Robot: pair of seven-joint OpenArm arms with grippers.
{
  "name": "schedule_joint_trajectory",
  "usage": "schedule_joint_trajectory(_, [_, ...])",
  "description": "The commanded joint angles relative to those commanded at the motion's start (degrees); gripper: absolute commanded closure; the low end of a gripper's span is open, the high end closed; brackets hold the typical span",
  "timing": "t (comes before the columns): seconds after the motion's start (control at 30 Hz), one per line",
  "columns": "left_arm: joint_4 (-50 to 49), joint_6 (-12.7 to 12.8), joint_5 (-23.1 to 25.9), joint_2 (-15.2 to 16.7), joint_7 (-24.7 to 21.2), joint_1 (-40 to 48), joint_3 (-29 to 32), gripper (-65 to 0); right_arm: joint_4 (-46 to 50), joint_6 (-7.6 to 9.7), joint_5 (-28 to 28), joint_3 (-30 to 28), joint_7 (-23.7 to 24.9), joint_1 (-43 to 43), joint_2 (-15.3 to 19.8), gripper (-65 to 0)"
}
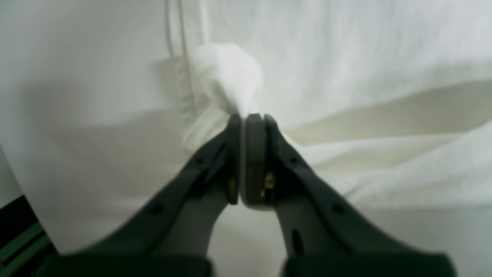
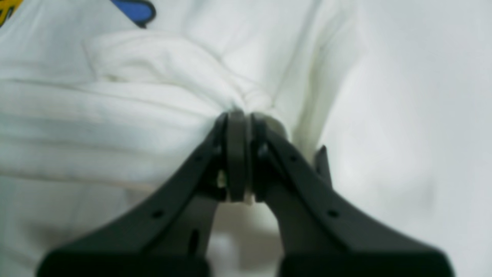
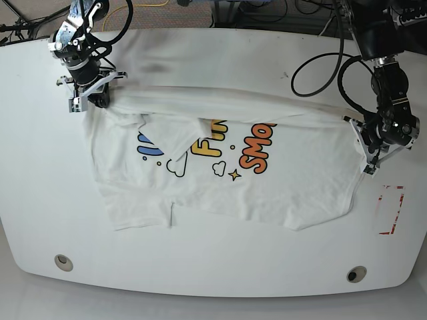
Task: Fold the T-shirt properly
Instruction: 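Lower the shirt and open the left gripper to release its edge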
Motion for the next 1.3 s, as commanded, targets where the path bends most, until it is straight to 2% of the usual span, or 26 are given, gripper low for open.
schedule_joint_trajectory(0.2, [-3.25,0.0,0.0,0.0,-0.09,-1.49,0.09,0.0,0.0,0.0,0.09,0.09,0.0,-0.88,-0.18,0.0])
schedule_joint_trajectory(0.53, [-4.22,0.0,0.09,-0.18,-4.13,-1.85,0.09,-1.3,0.09,0.0,0.09,0.09,0.0,-1.23,-0.26,0.0])
schedule_joint_trajectory(0.63, [-4.22,0.0,0.09,-0.26,-4.13,-1.93,0.09,-11.1,0.09,0.0,0.09,0.09,0.0,-1.23,-0.26,-0.2])
schedule_joint_trajectory(0.73, [-4.04,0.0,0.09,-0.26,-4.13,-2.02,0.09,-25.1,0.35,0.0,0.09,0.09,0.0,-1.23,-0.26,-0.2])
schedule_joint_trajectory(0.77, [-3.78,0.0,0.09,-0.26,-4.13,-2.02,0.09,-35.1,0.44,0.0,0.09,0.09,0.0,-1.23,-0.26,-0.5])
schedule_joint_trajectory(0.8, [-3.78,0.0,0.0,-0.26,-4.22,-2.02,0.09,-38.1,0.44,0.0,0.09,0.0,0.0,-1.23,-0.26,-1.0])
schedule_joint_trajectory(0.87, [-3.78,0.0,0.0,-0.26,-4.31,-2.02,0.09,-50.6,0.53,0.0,0.09,-0.09,0.0,-1.23,-0.26,-5.5])
schedule_joint_trajectory(0.9, [-3.69,0.09,0.0,-0.26,-4.31,-2.11,0.09,-52.1,0.53,0.0,0.09,0.0,0.0,-1.23,-0.26,-7.3])
schedule_joint_trajectory(0.93, [-3.69,0.09,-0.09,-0.26,-4.48,-2.46,0.0,-53.9,0.62,0.0,0.09,0.09,0.0,-1.23,-0.35,-12.2])
schedule_joint_trajectory(1.07, [-3.69,0.0,-0.09,-0.26,-4.84,-4.48,-0.18,-54.2,2.11,0.0,0.18,0.09,0.0,-1.23,-0.44,-27.7])
schedule_joint_trajectory(1.17, [-2.99,-0.09,-0.44,-1.49,-4.92,-5.89,-0.7,-54.2,4.84,0.0,0.18,0.18,0.0,-1.23,-2.11,-40.0])
schedule_joint_trajectory(1.3, [1.23,-0.09,-0.53,-1.85,-5.63,-6.33,-5.36,-54.2,9.23,0.0,0.18,0.18,-0.09,-1.23,-3.34,-49.3])
